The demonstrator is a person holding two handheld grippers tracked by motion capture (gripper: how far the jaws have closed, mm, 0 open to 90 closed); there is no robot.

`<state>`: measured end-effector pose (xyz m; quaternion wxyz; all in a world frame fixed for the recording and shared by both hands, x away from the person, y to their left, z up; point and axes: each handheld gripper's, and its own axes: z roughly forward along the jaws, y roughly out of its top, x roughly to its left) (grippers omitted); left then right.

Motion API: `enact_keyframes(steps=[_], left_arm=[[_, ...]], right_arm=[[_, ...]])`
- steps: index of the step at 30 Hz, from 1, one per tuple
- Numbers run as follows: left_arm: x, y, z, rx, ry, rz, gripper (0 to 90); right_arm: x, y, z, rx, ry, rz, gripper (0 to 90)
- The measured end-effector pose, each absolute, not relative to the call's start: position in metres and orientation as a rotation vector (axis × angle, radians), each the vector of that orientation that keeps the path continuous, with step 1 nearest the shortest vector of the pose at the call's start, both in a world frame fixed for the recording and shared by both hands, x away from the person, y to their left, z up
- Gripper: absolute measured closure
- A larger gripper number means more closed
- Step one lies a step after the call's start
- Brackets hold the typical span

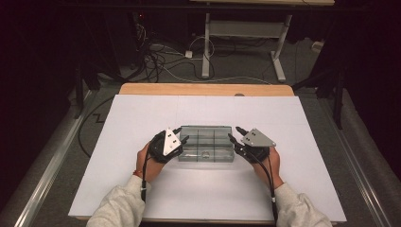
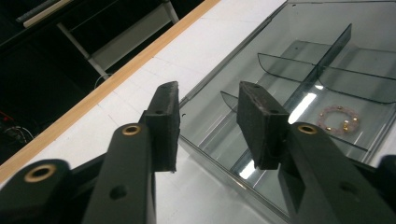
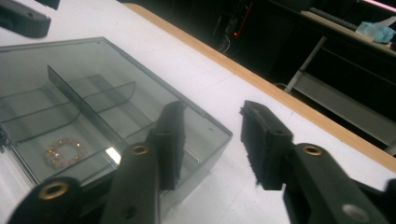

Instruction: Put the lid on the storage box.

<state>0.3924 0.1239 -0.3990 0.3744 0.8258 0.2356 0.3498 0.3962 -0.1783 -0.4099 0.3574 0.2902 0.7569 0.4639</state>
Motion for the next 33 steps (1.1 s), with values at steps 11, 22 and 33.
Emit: enact_keyframes(steps=[11,22,33], left_arm=[[0.3912,0.1223,-0.3988,2.105,0.612,0.908,30.7],[0.3913,0.1228,-0.3982,2.110,0.599,0.860,18.4],[0.3858,0.1235,-0.3913,2.135,0.571,0.846,18.4]], right_arm=[[0.3978,-0.1791,-0.4089,0.782,1.928,1.241,35.4],[0.3982,-0.1762,-0.4089,0.780,1.938,1.254,17.5],[0.3938,-0.1761,-0.4025,0.767,1.970,1.247,16.9]])
